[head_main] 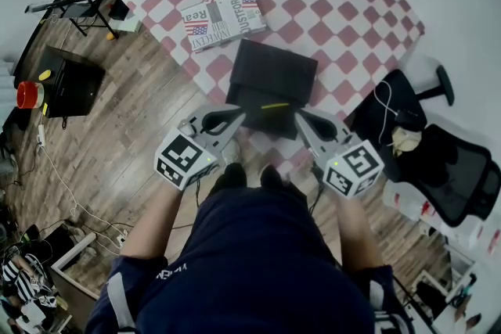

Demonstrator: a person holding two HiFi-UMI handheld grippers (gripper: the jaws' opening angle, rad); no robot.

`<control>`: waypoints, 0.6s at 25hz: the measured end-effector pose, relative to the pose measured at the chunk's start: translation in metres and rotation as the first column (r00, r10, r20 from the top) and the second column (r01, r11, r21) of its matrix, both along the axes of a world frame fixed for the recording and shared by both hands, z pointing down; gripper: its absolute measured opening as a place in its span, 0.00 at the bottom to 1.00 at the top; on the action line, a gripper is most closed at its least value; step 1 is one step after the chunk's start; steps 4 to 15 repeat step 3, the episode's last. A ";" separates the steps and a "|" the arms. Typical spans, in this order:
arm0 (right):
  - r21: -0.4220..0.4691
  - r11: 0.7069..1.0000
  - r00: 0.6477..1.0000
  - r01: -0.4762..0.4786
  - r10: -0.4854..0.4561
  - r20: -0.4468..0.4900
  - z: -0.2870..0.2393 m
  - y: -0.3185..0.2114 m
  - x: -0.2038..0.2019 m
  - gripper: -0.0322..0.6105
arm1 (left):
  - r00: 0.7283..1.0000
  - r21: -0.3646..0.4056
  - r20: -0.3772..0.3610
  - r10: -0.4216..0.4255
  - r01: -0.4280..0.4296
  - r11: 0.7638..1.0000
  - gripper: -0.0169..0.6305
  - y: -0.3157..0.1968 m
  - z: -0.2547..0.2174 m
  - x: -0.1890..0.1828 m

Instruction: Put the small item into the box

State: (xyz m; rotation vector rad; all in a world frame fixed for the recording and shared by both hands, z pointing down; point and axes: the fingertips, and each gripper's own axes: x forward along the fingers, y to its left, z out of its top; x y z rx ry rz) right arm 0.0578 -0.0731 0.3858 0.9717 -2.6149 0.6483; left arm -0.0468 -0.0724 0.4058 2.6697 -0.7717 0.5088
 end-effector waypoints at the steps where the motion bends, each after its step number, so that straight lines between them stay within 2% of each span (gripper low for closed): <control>1: 0.001 1.000 1.000 -0.001 0.001 0.000 0.000 0.000 0.001 0.07 | 1.000 0.001 0.000 0.000 0.000 1.000 0.08 0.000 0.000 0.001; 15: 0.003 1.000 1.000 -0.003 0.003 -0.002 -0.001 -0.001 0.004 0.07 | 1.000 0.002 0.001 0.001 -0.001 1.000 0.08 -0.001 -0.001 0.003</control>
